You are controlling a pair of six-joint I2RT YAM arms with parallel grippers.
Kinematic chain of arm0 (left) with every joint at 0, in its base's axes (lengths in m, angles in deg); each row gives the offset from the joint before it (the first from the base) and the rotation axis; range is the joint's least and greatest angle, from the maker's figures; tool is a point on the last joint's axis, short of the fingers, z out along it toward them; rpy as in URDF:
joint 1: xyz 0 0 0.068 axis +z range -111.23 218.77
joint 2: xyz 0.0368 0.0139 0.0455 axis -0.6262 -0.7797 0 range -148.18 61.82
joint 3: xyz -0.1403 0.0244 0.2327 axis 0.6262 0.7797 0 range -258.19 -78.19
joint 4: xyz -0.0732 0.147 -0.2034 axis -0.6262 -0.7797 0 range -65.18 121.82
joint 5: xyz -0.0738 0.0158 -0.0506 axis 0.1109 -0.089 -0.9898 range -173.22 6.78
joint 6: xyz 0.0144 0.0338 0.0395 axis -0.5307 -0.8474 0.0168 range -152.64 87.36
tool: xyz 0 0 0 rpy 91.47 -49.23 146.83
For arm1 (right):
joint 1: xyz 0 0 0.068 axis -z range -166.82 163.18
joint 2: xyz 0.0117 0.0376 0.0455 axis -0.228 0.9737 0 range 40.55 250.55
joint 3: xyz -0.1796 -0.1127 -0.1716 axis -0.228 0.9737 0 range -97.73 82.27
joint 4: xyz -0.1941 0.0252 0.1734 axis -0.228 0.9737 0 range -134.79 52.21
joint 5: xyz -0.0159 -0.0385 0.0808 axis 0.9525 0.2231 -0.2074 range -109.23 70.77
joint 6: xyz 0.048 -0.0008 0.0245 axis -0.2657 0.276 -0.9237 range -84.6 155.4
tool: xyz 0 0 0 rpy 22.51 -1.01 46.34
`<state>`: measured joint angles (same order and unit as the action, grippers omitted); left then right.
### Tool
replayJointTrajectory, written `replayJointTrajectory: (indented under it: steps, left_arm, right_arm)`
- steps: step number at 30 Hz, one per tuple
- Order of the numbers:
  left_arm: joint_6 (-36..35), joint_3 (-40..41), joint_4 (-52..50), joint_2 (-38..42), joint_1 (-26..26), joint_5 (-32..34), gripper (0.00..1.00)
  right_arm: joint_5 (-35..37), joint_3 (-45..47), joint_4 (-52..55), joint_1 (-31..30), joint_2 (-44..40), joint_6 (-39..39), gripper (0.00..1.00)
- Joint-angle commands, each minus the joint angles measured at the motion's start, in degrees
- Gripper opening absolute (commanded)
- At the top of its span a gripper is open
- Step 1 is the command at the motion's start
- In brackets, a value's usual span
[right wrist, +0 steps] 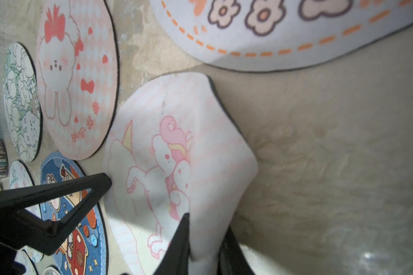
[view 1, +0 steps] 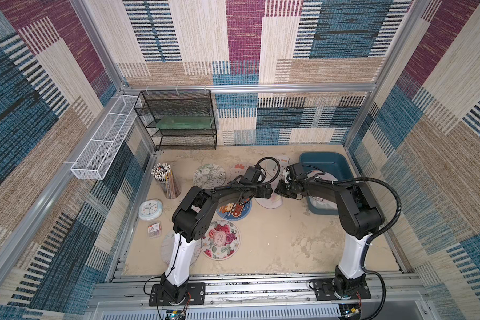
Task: Put the coasters into the storage box
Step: Pick up the coaster from the center of the board.
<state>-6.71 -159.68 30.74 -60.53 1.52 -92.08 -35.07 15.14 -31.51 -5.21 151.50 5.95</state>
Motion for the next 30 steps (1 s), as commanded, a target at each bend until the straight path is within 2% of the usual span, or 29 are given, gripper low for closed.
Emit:
replayJointTrajectory:
  steps: [1,5,16,22,30]
  left_arm:
    - [1.4,0.9,-4.5,-0.5,0.1,-2.4,0.92]
    - [0.7,1.9,-2.6,0.8,0.1,-4.3,0.92]
    - [-1.6,5.3,0.8,7.7,-0.1,-3.0,0.92]
    - [-2.6,6.9,1.8,9.9,-0.2,-4.2,0.92]
    - [-3.3,7.3,-0.1,11.2,-1.1,-5.6,0.91]
  right_arm:
    - [0.2,-0.7,1.3,-0.5,-1.1,1.3,0.15]
    - [1.5,-1.0,1.9,-1.0,-3.3,1.9,0.13]
    - [8.6,-3.1,6.3,0.2,-12.3,3.6,0.11]
    - [12.2,-2.4,7.4,3.2,-19.3,3.9,0.11]
    - [14.7,0.4,7.0,10.5,-29.9,3.7,0.12]
